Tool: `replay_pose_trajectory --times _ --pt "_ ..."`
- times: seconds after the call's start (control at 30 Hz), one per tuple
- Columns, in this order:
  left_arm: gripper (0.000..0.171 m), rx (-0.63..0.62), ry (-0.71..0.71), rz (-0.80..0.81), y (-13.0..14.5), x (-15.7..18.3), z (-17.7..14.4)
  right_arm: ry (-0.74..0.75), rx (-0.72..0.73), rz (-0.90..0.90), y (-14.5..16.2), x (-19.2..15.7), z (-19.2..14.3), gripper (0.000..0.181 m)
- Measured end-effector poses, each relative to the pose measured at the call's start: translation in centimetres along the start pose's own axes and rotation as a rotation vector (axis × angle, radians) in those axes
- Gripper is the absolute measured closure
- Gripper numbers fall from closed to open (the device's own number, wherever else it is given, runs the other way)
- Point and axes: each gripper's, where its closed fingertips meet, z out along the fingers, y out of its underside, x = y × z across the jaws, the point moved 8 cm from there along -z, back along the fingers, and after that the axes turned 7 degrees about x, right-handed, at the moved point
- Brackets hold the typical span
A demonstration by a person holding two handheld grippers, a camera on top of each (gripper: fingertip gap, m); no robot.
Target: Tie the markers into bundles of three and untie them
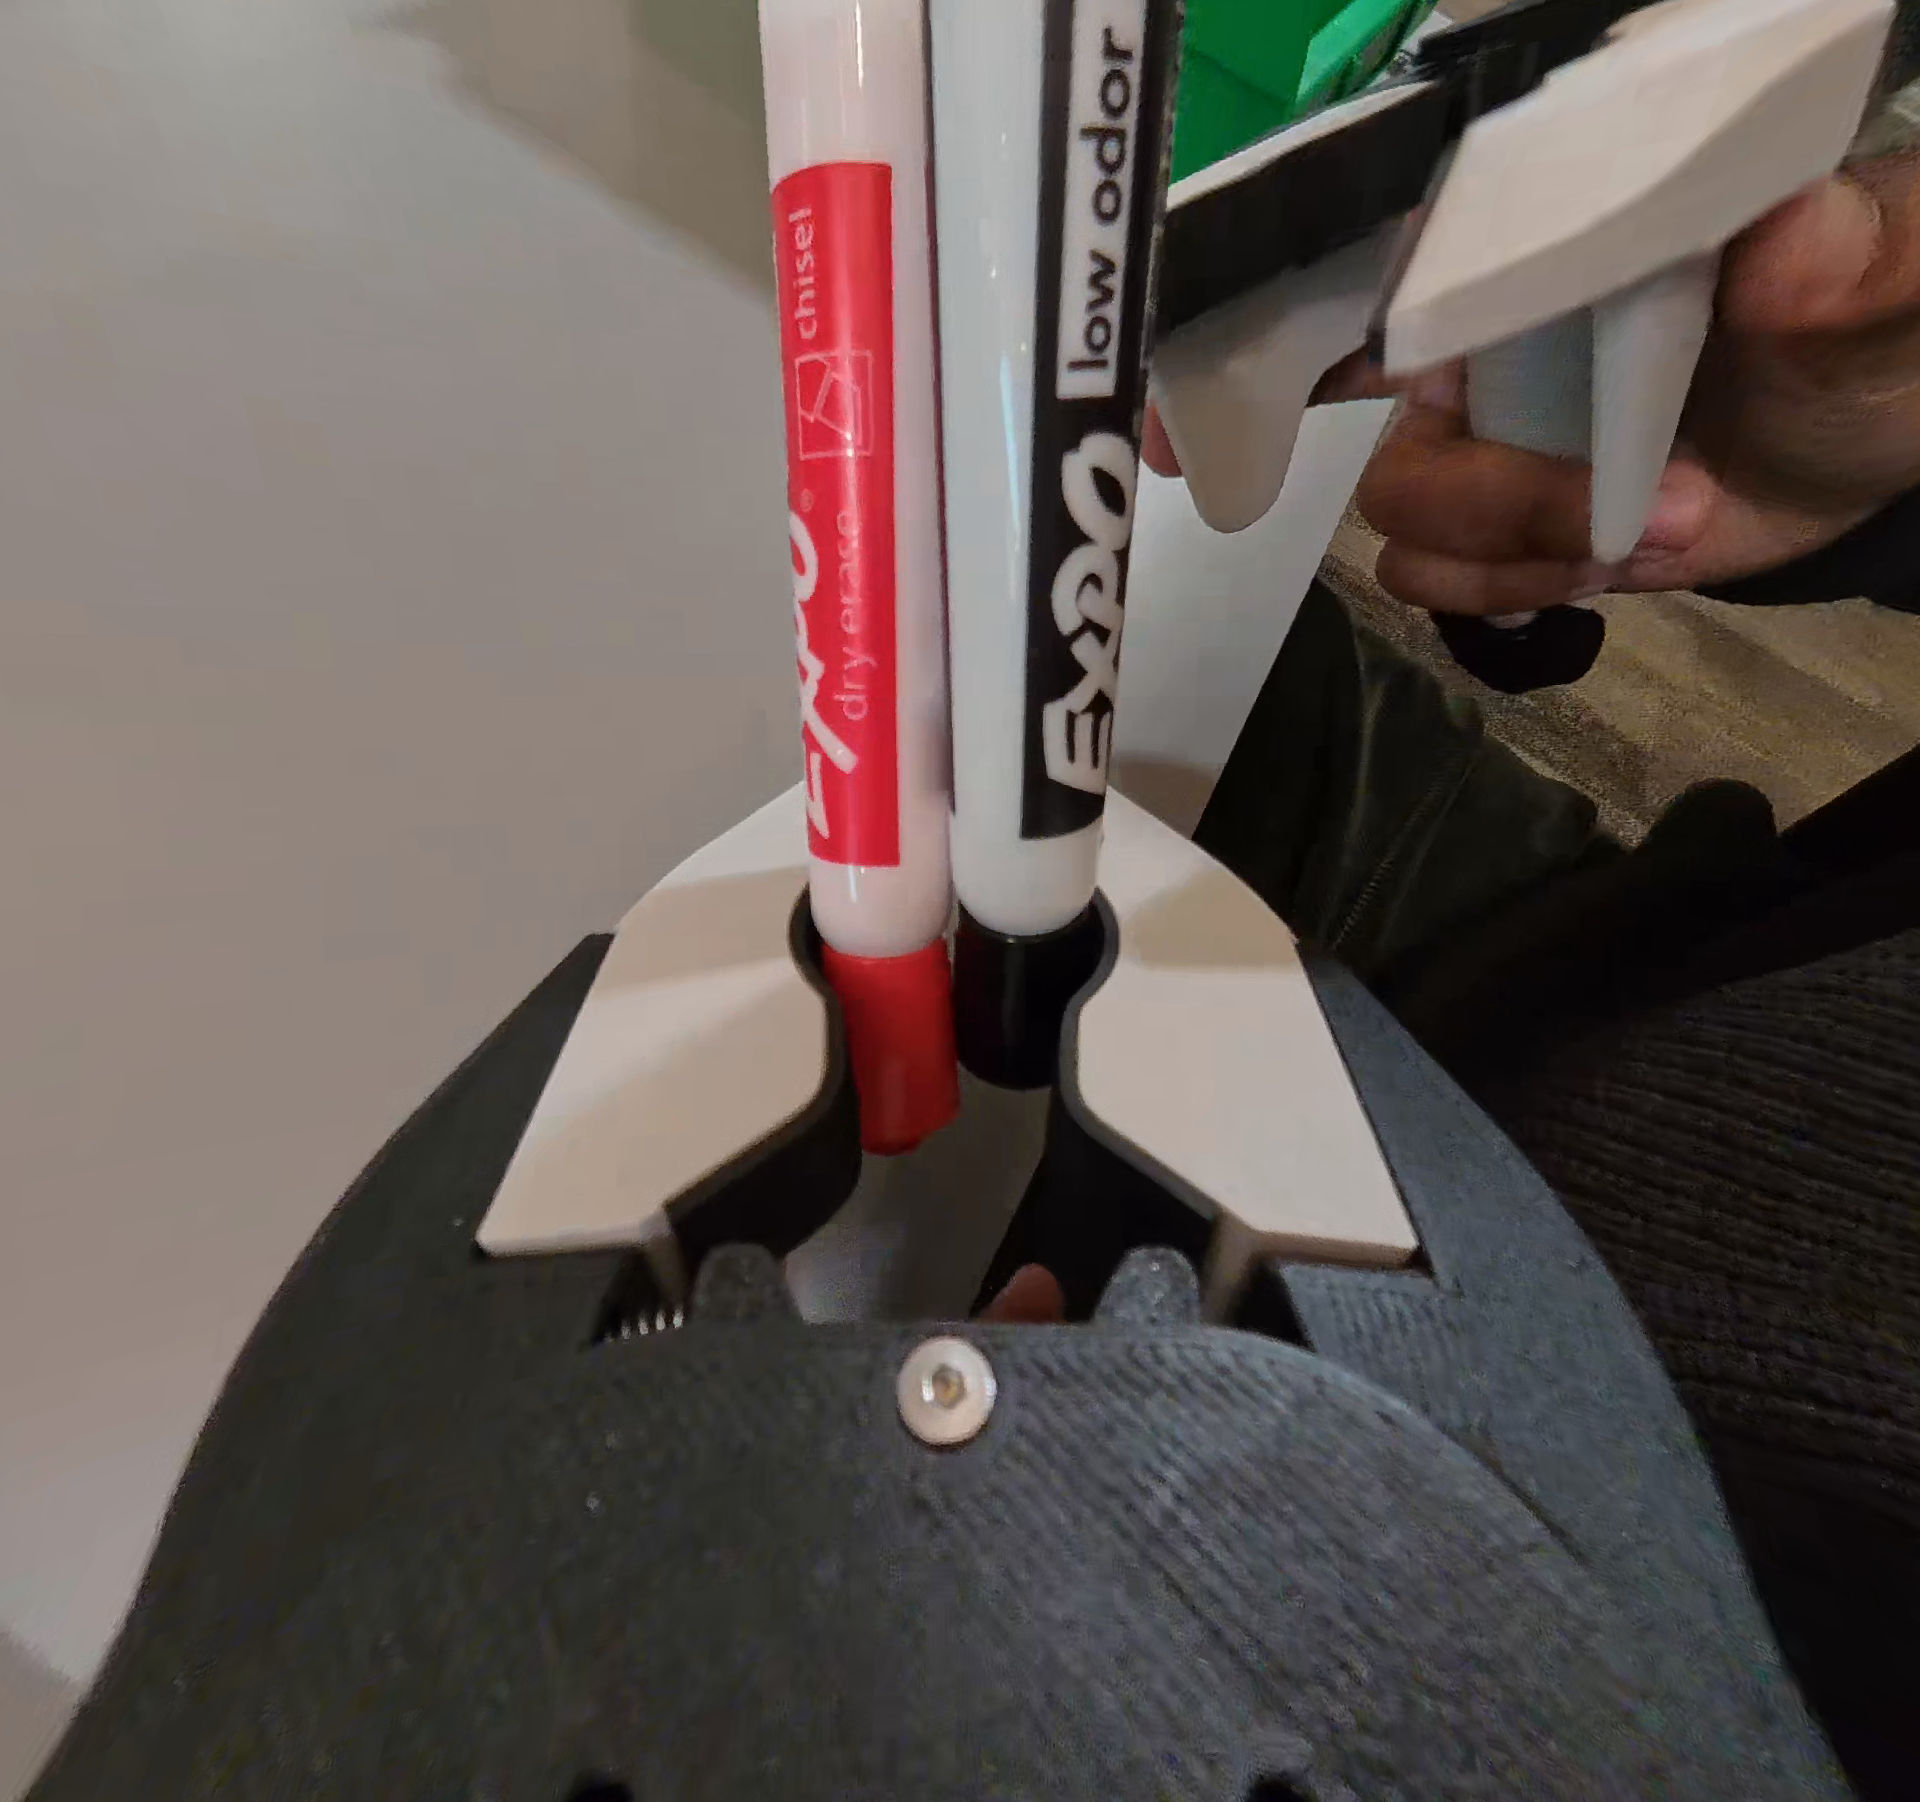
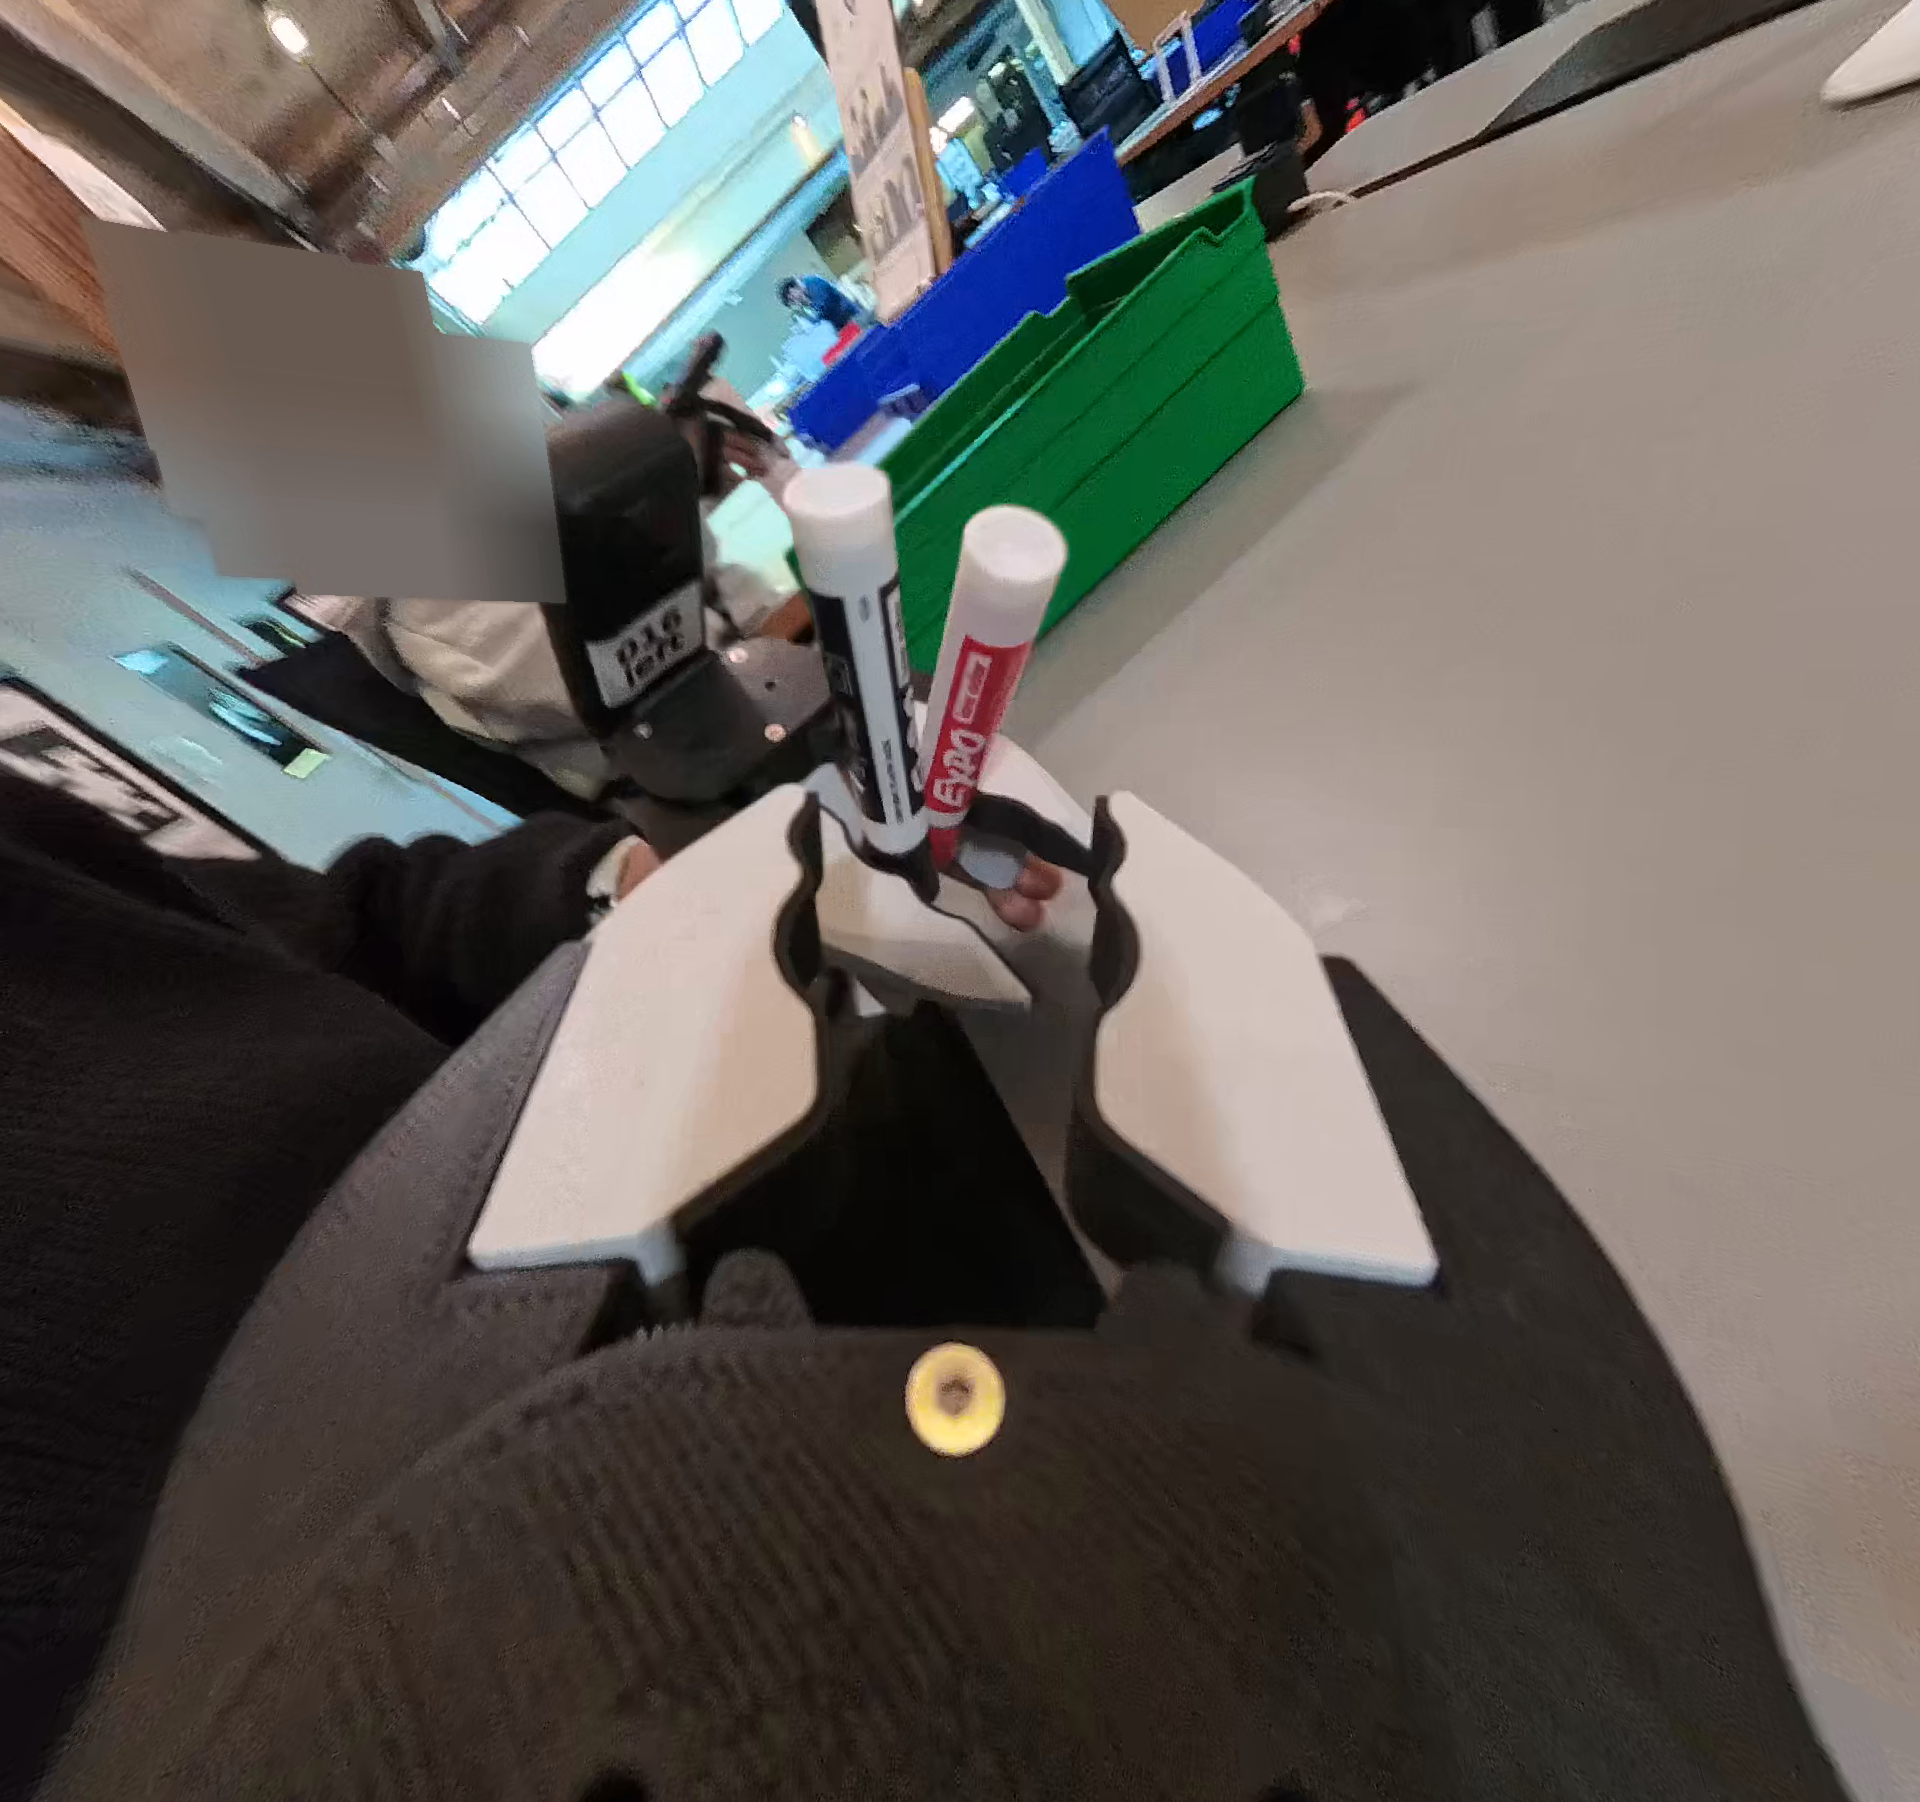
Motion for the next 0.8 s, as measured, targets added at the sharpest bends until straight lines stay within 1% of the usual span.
replay_pose_trajectory --times 0.1,0.2,0.23,0.27,0.33,0.4,0.43,0.63,0.77,0.8 --pt "0.132 0.012 -0.033 -0.032 0.5 -0.4 -0.9 -0.065 -0.006 0.075 -0.2 0.3 0.9 0.13" --pt "0.132 0.034 -0.03 -0.093 1.2 -0.7 -1.9 -0.089 -0.055 0.054 -0.1 0.3 2.2 0.13" --pt "0.132 0.046 0.009 -0.127 1.4 -0.6 -2.2 -0.09 -0.075 0.041 0.0 0.3 2.7 0.13" --pt "0.132 0.068 0.085 -0.184 1.5 -0.4 -2.5 -0.089 -0.096 0.023 0.1 0.2 3.2 0.13" --pt "0.133 0.16 0.276 -0.364 1.3 0.2 -3.4 -0.096 -0.136 -0.021 0.4 0.1 4.1 0.13" --pt "0.132 0.241 0.388 -0.502 1.2 0.3 -4.2 -0.12 -0.16 -0.051 0.6 -0.1 5.0 0.13" --pt "0.132 0.255 0.416 -0.531 1.4 0.4 -4.5 -0.137 -0.168 -0.055 0.7 -0.2 5.4 0.13" --pt "0.132 0.263 0.47 -0.52 1.9 1.2 -5.3 -0.297 -0.17 -0.01 0.8 -1.0 7.2 0.127" --pt "0.132 0.259 0.473 -0.554 1.9 1.1 -4.6 -0.374 -0.165 0.058 1.0 -1.4 8.1 0.121" --pt "0.132 0.257 0.497 -0.566 1.8 1.1 -4.3 -0.38 -0.165 0.081 1.1 -1.3 8.3 0.121"
